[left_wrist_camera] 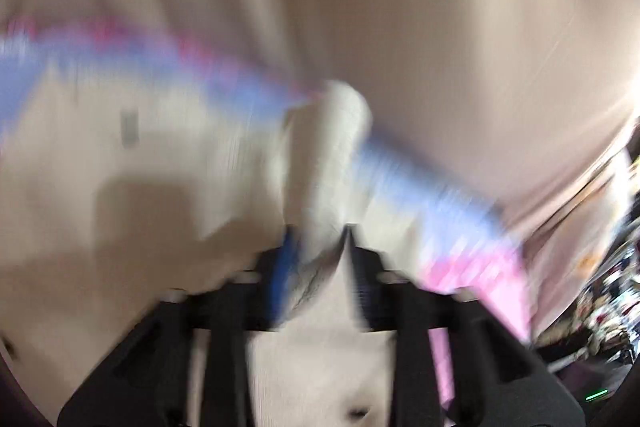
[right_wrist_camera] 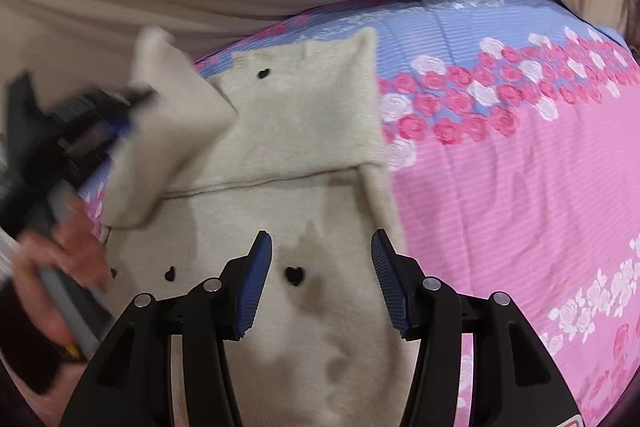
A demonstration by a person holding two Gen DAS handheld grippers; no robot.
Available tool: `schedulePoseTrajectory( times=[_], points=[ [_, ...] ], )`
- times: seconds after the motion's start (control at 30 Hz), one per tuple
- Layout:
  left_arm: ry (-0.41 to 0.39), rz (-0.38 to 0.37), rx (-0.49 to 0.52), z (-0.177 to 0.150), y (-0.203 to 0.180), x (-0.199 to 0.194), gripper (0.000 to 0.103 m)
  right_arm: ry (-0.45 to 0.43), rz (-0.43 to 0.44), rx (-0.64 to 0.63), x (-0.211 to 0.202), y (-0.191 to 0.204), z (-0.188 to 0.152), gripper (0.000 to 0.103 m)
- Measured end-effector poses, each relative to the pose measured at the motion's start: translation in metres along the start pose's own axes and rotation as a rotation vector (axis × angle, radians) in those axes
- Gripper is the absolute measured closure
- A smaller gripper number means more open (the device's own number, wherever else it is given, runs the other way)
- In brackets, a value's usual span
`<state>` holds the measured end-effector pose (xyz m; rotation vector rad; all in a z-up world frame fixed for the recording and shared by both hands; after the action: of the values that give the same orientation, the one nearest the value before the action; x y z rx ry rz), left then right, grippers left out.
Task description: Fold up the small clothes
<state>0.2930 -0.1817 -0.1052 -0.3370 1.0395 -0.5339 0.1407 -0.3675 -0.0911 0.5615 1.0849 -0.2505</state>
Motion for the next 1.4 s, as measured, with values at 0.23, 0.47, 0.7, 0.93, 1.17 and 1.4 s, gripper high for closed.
schedulePoseTrajectory(
  times=[0.23, 0.47, 0.7, 0.93, 1.17, 1.4],
  points=[
    [0.018, 0.032, -0.107, -0.065, 0.025, -0.016, 0.032, 0.015, 0.08, -0.021, 0.011, 0.002, 0.026, 0.046],
    [-0.069, 0.048, -0.397, -0.05, 0.121, -0.062, 0.03, 0.073, 0.178, -0.013, 0.083, 0.046, 0.074, 0.043],
    [-0.141, 0.048, -0.622, -0.031, 0.192, -0.064, 0.03, 0.14, 0.247, 0.116, 0.132, 0.064, 0.083, 0.095],
    [-0.247, -0.034, -0.812, -0.001, 0.237, -0.059, 0.03, -0.18, 0.402, 0.053, 0.022, 0.093, 0.135, 0.096],
    [-0.335, -0.014, -0.907, 0.004, 0.27, -0.069, 0.056, 0.049, 0.173, 0.13, 0.1, 0.016, 0.084, 0.096],
    [-0.361, 0.034, -0.841, -0.008, 0.287, -0.079, 0.087, -0.001, 0.236, 0.174, 0.087, 0.009, 0.072, 0.096]
  ],
)
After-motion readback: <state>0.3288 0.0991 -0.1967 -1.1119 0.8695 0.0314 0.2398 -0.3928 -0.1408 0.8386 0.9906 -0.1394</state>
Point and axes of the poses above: each gripper's, at about its wrist camera, not at the fingertips, and x roughly the way its jaws point, y to its left, z to its top, the point moved 5 cm from there along x, roughly the way its jaws point, and after that the axes turned 1 degree about -z, right-handed, at the moved point
